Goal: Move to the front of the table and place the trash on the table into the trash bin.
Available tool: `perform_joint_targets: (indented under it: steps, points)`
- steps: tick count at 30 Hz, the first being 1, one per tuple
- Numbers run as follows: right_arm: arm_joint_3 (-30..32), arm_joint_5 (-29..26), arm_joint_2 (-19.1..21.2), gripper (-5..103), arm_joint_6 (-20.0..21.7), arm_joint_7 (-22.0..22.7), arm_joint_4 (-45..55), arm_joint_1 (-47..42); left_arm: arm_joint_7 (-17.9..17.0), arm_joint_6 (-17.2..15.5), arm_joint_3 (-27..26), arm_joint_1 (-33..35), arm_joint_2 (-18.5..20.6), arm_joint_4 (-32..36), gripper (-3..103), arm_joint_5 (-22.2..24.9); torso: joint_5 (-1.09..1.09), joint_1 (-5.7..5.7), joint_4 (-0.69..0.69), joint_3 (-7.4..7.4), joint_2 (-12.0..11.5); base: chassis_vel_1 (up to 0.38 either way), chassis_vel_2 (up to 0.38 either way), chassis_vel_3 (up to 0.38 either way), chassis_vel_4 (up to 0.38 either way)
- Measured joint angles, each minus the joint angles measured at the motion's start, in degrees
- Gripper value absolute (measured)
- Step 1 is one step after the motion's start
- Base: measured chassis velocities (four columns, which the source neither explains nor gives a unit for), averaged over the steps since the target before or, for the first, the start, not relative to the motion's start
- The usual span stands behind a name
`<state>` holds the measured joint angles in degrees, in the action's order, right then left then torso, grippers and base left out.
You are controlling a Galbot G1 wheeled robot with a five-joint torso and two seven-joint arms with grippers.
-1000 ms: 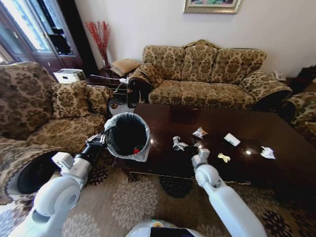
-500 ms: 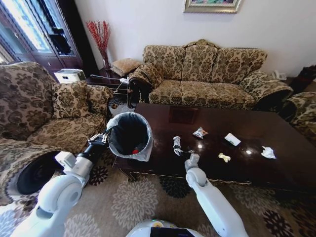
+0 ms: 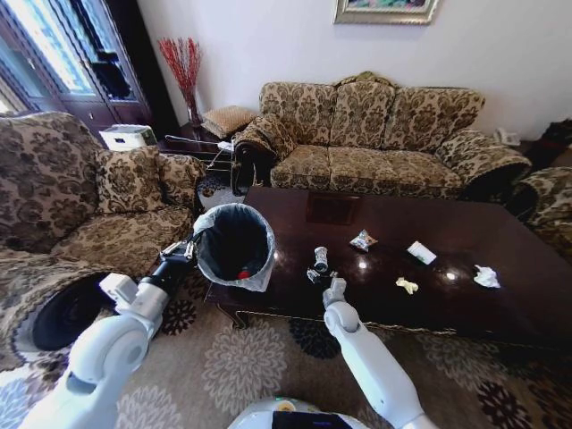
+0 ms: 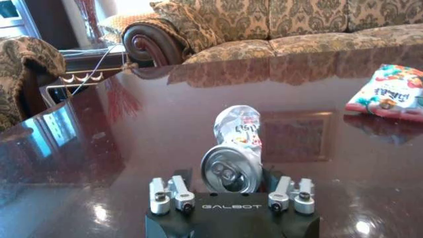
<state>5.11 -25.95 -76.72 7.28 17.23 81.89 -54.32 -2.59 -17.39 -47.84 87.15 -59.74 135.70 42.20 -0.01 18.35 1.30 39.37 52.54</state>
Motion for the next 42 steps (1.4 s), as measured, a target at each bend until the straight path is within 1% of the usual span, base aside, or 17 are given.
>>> perform_joint_targets:
  steps: [1,3,4,7,16,21,23,24,28,29,30,32,33,36,37,39,42]
  points:
    - [0.0,0.0,0.0,71,0.0,0.0,0.0,0.0,0.0,0.0,0.0,0.0,0.0,0.0,3,0.0,0.0,0.0,0.0,0.0,0.0,0.0,0.0,0.0,0.0]
    - [-0.07,0.41,-0.13,60,-0.1,0.0,-0.53,0.42,0.34,0.21,0.0,0.0,-0.03,-0.36,3,-0.07,0.01,0.0,0.0,0.0,0.0,0.0,0.0,0.0,0.0]
    - [-0.07,0.41,-0.13,60,-0.1,0.0,-0.53,0.42,0.34,0.21,0.0,0.0,-0.03,-0.36,3,-0.07,0.01,0.0,0.0,0.0,0.0,0.0,0.0,0.0,0.0]
    - [-0.12,0.47,-0.1,48,-0.1,0.16,-0.76,0.68,0.82,0.52,-0.02,-0.16,0.11,-0.91,3,-0.06,0.01,0.0,-0.01,0.0,0.0,0.0,0.0,0.0,0.0]
    - [-0.01,0.74,0.38,47,-0.19,1.14,-0.2,0.88,1.12,0.89,0.16,-0.98,0.46,-2.07,3,-0.09,0.02,0.0,0.0,0.0,0.0,0.0,0.0,0.0,0.0]
    - [-0.55,1.3,4.68,47,0.58,2.49,9.86,1.17,1.25,0.94,0.52,-1.32,0.62,-2.62,3,-0.09,0.02,0.0,-0.02,0.0,0.0,0.0,0.0,0.0,0.0]
    - [-2.8,-2.23,9.39,47,3.22,3.48,18.89,4.81,1.67,0.94,0.91,-1.46,0.73,-3.05,3,-0.38,0.02,0.0,-0.03,0.0,0.0,0.0,0.0,0.0,0.0]
    - [-2.8,-2.23,9.39,47,3.22,3.48,18.89,4.81,1.67,0.94,0.91,-1.46,0.73,-3.05,3,-0.38,0.02,0.0,-0.03,0.0,0.0,0.0,0.0,0.0,0.0]
    - [-9.68,-12.15,16.95,47,6.22,6.5,31.74,14.93,1.92,0.53,1.51,-2.08,0.35,-3.22,3,-0.85,0.01,0.0,0.02,0.0,0.0,0.0,0.0,0.0,0.0]
    - [-9.68,-12.15,16.95,47,6.22,6.5,31.74,14.93,1.92,0.53,1.51,-2.08,0.35,-3.22,3,-0.85,0.01,0.0,0.02,0.0,0.0,0.0,0.0,0.0,0.0]
    - [-13.14,-16.11,19.92,47,6.43,7.08,35.49,19.1,1.91,0.31,1.73,-2.33,0.15,-3.28,3,-1.01,-0.02,0.01,0.02,0.0,0.0,0.0,0.0,0.0,0.0]
    - [-17.91,-22.08,22.94,47,6.94,7.11,39.53,24.4,1.88,0.2,1.93,-2.6,-0.24,-3.32,3,-1.39,0.0,0.0,-0.01,0.0,0.0,0.0,0.0,0.0,0.0]
    - [-17.91,-22.08,22.94,47,6.94,7.11,39.53,24.4,1.88,0.2,1.93,-2.6,-0.24,-3.32,3,-1.39,0.0,0.0,-0.01,0.0,0.0,0.0,0.0,0.0,0.0]
    - [-23.25,-31.14,24.75,47,9.09,6.64,43.16,31.39,1.8,0.16,1.95,-2.85,-0.8,-3.34,3,-1.63,0.01,0.0,-0.01,-0.01,0.0,0.0,0.0,0.0,0.0]
    - [-23.25,-31.14,24.75,47,9.09,6.64,43.16,31.39,1.8,0.16,1.95,-2.85,-0.8,-3.34,3,-1.63,0.01,0.0,-0.01,-0.01,0.0,0.0,0.0,0.0,0.0]
    - [-28.2,-34.42,24.78,47,9.95,5.05,43.2,35.28,1.78,0.11,1.95,-3.0,-1.22,-3.4,3,-1.77,0.01,0.0,0.0,0.0,0.0,0.0,0.0,0.0,0.0]
    - [-32.9,-34.06,23.69,47,9.78,3.3,41.78,38.08,1.64,-0.02,1.94,-3.12,-1.47,-3.35,3,-1.8,0.01,0.0,-0.01,0.0,0.0,0.0,0.0,0.0,0.0]
